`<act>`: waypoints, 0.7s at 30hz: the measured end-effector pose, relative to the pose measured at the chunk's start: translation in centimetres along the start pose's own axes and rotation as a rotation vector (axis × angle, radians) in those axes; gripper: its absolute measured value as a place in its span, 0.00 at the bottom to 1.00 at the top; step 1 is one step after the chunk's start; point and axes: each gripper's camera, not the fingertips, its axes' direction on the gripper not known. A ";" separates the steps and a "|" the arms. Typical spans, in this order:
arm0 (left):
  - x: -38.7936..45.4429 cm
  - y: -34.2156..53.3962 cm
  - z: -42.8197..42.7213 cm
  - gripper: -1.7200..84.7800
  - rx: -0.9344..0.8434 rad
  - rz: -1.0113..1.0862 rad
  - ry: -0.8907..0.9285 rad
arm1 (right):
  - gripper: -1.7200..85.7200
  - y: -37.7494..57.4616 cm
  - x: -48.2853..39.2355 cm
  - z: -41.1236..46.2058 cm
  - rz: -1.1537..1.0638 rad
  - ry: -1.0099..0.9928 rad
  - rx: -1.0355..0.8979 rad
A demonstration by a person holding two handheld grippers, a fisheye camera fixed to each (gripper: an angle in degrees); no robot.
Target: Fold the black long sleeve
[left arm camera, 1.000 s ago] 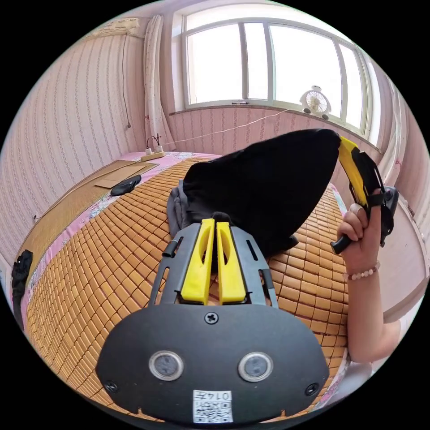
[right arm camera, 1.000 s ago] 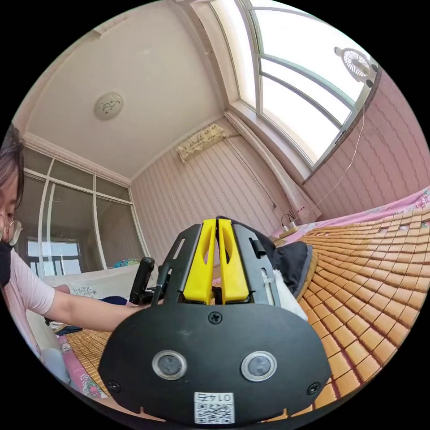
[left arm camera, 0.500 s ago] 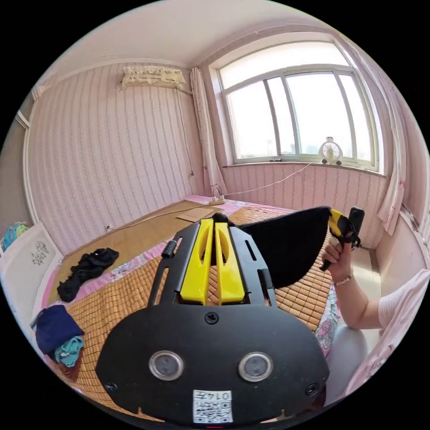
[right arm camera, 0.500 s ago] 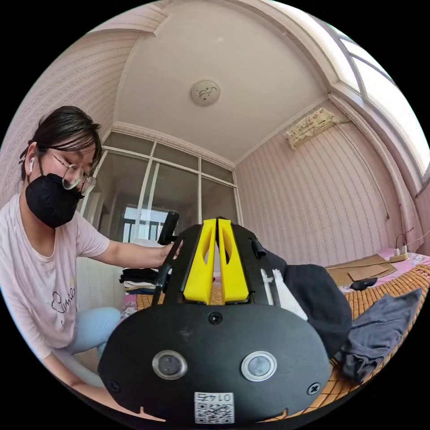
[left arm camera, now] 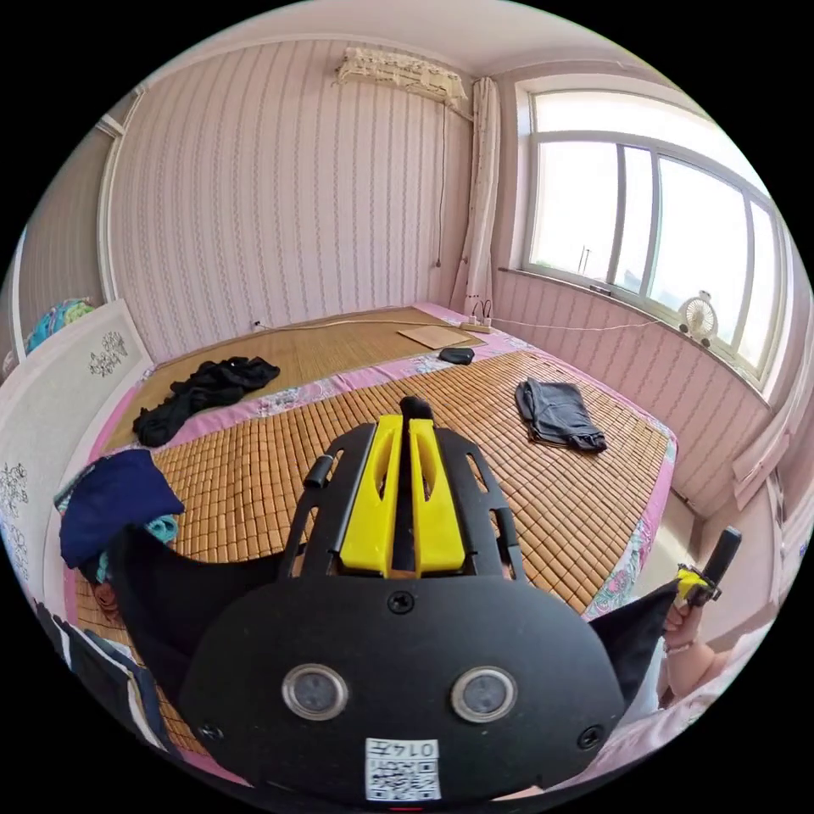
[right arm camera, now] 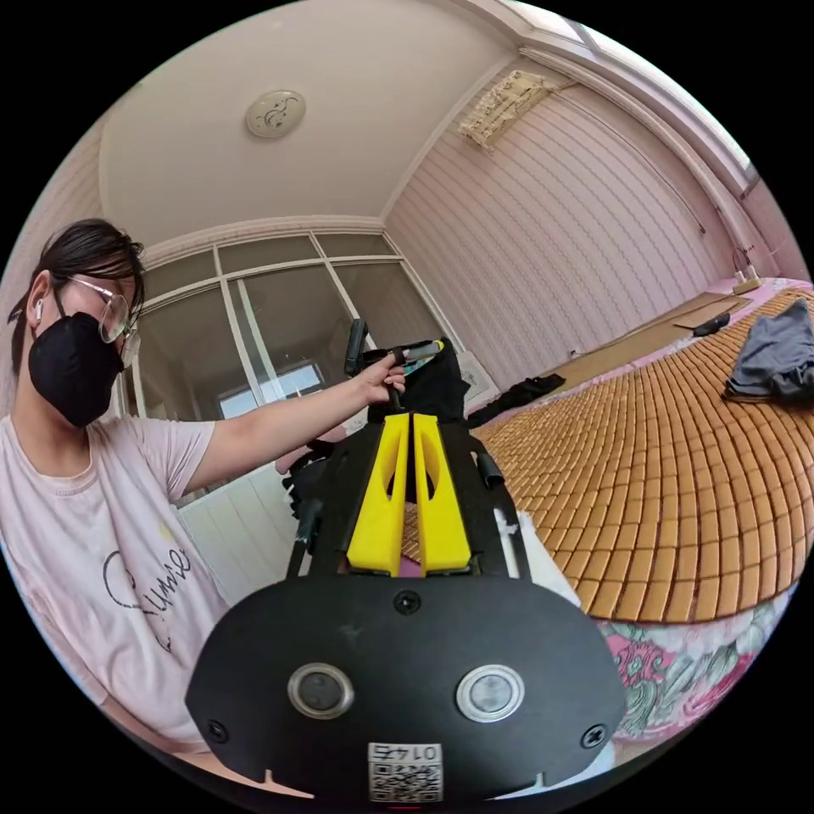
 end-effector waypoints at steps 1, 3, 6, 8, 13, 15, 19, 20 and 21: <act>-0.9 0.9 0.8 0.07 -0.038 -0.042 0.031 | 0.02 1.8 -0.5 -0.2 0.035 0.058 -0.043; -2.3 2.4 1.6 0.10 -0.141 -0.101 0.079 | 0.02 4.0 -0.9 0.0 0.086 0.144 -0.131; -4.2 4.7 -1.4 0.12 -0.192 -0.106 0.232 | 0.02 6.9 -1.6 1.3 0.112 0.218 -0.344; -5.3 7.9 -7.3 0.12 -0.147 -0.078 0.306 | 0.02 8.5 -2.1 2.1 0.121 0.230 -0.438; -5.1 20.6 -17.4 0.10 -0.154 -0.038 0.080 | 0.02 10.6 -2.8 3.4 0.150 0.253 -0.446; -5.5 26.0 -19.1 0.11 -0.200 -0.177 0.074 | 0.02 10.8 -2.8 3.7 0.165 0.246 -0.410; -4.0 34.3 -22.3 0.13 -0.233 -0.471 0.166 | 0.02 9.2 -4.6 3.7 0.154 0.113 -0.273; -3.3 35.2 -23.2 0.13 -0.224 -0.513 0.167 | 0.02 8.7 -5.1 3.8 0.142 0.084 -0.250; -3.0 35.5 -23.6 0.13 -0.212 -0.525 0.174 | 0.02 7.5 -6.2 4.2 0.106 0.021 -0.213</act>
